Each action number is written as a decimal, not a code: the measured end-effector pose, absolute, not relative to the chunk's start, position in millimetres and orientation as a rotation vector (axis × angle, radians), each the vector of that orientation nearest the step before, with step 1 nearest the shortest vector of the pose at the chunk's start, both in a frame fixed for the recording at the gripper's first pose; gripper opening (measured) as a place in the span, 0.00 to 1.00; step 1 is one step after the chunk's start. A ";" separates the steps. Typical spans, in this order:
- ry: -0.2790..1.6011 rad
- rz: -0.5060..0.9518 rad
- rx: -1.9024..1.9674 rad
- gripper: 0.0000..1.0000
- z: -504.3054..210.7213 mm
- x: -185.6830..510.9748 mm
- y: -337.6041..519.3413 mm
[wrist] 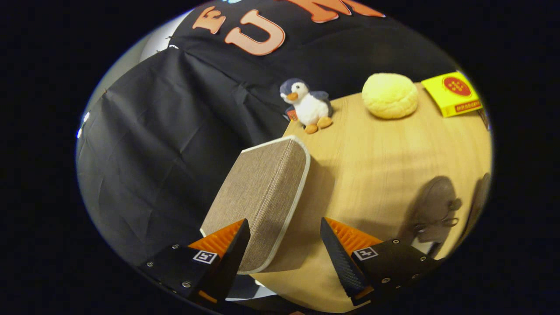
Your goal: Open the storage box then place both shoes into the box .Put the left shoe in first, then the right shoe, with the right side of both shoes facing outward in a uniform manner.
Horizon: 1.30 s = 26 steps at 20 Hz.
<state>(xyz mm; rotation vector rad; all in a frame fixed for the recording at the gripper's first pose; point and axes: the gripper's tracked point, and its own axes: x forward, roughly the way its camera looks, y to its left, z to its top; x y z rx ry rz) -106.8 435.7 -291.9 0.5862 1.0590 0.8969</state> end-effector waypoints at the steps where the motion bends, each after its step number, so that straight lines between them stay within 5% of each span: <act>1: 1.082 0.932 0.627 0.96 -291.7 -112.1 442.5; 5: 1.192 1.073 0.847 0.96 -291.2 -141.7 467.7; 11: 1.200 1.076 1.125 0.92 -290.4 -139.9 470.7; 17: 1.187 1.098 1.210 0.65 -283.0 -139.5 466.4; 20: 1.135 1.105 1.331 0.60 -274.3 -132.5 461.4; 23: 1.073 1.034 1.390 0.36 -275.2 -115.0 456.3; 26: 1.068 1.034 1.435 0.28 -266.8 -116.3 452.5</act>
